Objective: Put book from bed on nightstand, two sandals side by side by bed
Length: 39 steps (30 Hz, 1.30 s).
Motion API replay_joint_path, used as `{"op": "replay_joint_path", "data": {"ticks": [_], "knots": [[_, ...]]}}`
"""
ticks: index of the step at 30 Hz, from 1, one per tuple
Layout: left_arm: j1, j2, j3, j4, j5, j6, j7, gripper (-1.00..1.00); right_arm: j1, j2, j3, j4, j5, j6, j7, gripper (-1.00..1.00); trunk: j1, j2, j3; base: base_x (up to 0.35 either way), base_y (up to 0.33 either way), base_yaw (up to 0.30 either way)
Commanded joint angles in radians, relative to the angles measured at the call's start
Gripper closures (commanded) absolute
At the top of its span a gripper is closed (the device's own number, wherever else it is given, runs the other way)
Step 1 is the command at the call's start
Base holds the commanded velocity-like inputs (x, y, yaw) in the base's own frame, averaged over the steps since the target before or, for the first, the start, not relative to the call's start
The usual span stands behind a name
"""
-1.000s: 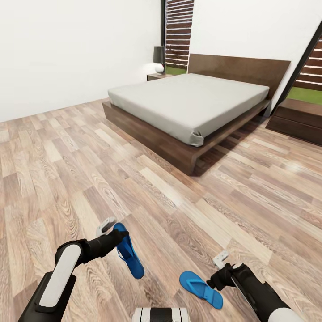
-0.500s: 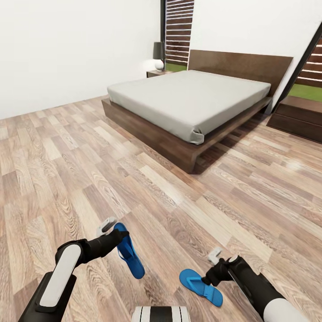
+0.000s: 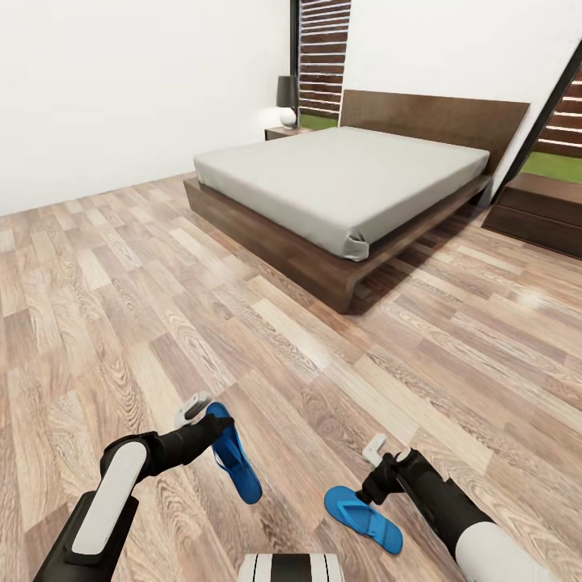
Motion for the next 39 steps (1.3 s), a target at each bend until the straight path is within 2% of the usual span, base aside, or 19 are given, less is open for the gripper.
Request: {"op": "replay_joint_path", "data": {"ticks": [1, 7, 18, 36, 39], "knots": [[0.0, 0.0, 0.0, -0.001, 0.011, 0.001, 0.01, 1.0, -0.004, 0.001, 0.002, -0.001, 0.014, 0.003, 0.002, -1.0, 0.0, 0.0, -0.001, 0.0, 0.0, 0.0], [0.0, 0.0, 0.0, -0.001, 0.011, 0.001, 0.01, 1.0, -0.012, 0.006, 0.001, 0.004, 0.021, 0.003, -0.038, -1.0, 0.0, 0.0, -0.001, 0.0, 0.0, 0.0], [-0.001, 0.0, 0.0, 0.0, 0.011, 0.001, 0.01, 1.0, -0.018, 0.009, 0.003, 0.009, 0.026, 0.003, -0.084, -1.0, 0.005, -0.003, -0.051, 0.0, 0.0, 0.0], [-0.003, 0.0, 0.0, 0.003, 0.011, 0.001, 0.01, 1.0, -0.021, 0.012, 0.007, 0.028, 0.024, 0.01, -0.083, -1.0, 0.013, -0.007, -0.123, 0.0, 0.0, 0.0], [-0.003, 0.0, 0.0, 0.002, 0.011, 0.001, 0.01, 1.0, -0.023, 0.018, 0.007, 0.028, 0.024, 0.013, -0.083, -1.0, 0.014, -0.008, -0.135, 0.0, 0.0, 0.0]]}}
